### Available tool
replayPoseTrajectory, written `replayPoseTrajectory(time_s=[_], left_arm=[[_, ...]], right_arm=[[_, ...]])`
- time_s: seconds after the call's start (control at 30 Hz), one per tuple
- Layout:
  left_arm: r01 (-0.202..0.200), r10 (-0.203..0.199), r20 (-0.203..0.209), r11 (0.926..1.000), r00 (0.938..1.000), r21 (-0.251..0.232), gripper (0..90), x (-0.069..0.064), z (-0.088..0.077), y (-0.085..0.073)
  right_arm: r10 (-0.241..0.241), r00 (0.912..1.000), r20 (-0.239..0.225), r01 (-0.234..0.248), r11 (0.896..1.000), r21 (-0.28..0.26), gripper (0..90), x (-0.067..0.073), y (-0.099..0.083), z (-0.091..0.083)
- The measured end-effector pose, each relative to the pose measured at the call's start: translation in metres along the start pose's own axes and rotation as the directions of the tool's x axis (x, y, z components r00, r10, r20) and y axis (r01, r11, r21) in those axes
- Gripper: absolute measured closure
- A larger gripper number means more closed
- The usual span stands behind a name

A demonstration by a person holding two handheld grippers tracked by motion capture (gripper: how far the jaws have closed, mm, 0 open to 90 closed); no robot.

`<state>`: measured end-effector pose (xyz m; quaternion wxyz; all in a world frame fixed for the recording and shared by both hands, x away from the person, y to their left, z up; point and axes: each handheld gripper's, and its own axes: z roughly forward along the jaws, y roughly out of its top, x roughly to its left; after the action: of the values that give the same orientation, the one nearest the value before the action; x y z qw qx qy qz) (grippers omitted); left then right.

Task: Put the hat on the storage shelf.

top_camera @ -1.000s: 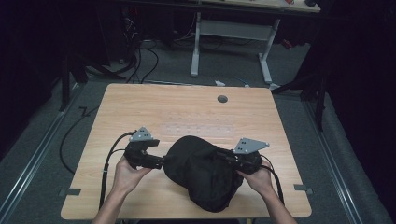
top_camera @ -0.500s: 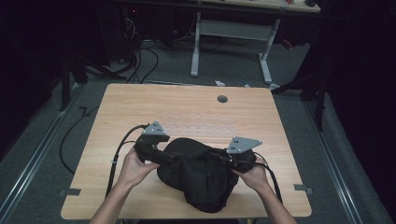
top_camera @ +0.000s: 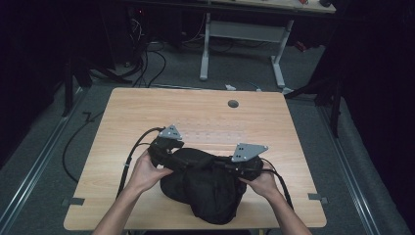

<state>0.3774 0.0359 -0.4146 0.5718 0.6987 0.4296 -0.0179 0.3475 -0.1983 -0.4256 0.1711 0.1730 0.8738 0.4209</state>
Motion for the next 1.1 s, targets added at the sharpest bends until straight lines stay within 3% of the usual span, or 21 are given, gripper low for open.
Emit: replayPoseTrajectory(time_s=[0.27,0.6,0.77,1.0,1.1], left_arm=[[-0.007,0.006,0.024,0.9985,0.9997,0.054,12.5,-0.003,0.005,0.0],[-0.01,0.001,0.066,0.9915,0.9978,0.13,13.1,-0.008,0.01,-0.007],[-0.01,0.001,0.071,0.9902,0.9975,0.139,15.3,-0.008,0.007,-0.006],[-0.018,0.007,0.076,0.9886,0.9971,0.15,19.4,-0.009,0.005,-0.006],[-0.037,0.025,0.075,0.9869,0.9968,0.157,22.5,-0.01,0.006,-0.008]], right_arm=[[-0.052,0.9985,-0.017,0.051,0.998,-0.021,83.3,0.001,0.006,-0.002],[-0.074,0.9971,-0.013,0.074,0.997,-0.037,86.0,0.0,0.009,-0.005],[-0.109,0.9939,-0.017,0.108,0.993,-0.038,85.9,0.0,0.015,-0.005],[-0.117,0.9921,-0.045,0.115,0.992,-0.057,85.9,-0.001,0.02,-0.001],[-0.141,0.9886,-0.053,0.138,0.989,-0.06,85.8,0.001,0.025,0.002]])
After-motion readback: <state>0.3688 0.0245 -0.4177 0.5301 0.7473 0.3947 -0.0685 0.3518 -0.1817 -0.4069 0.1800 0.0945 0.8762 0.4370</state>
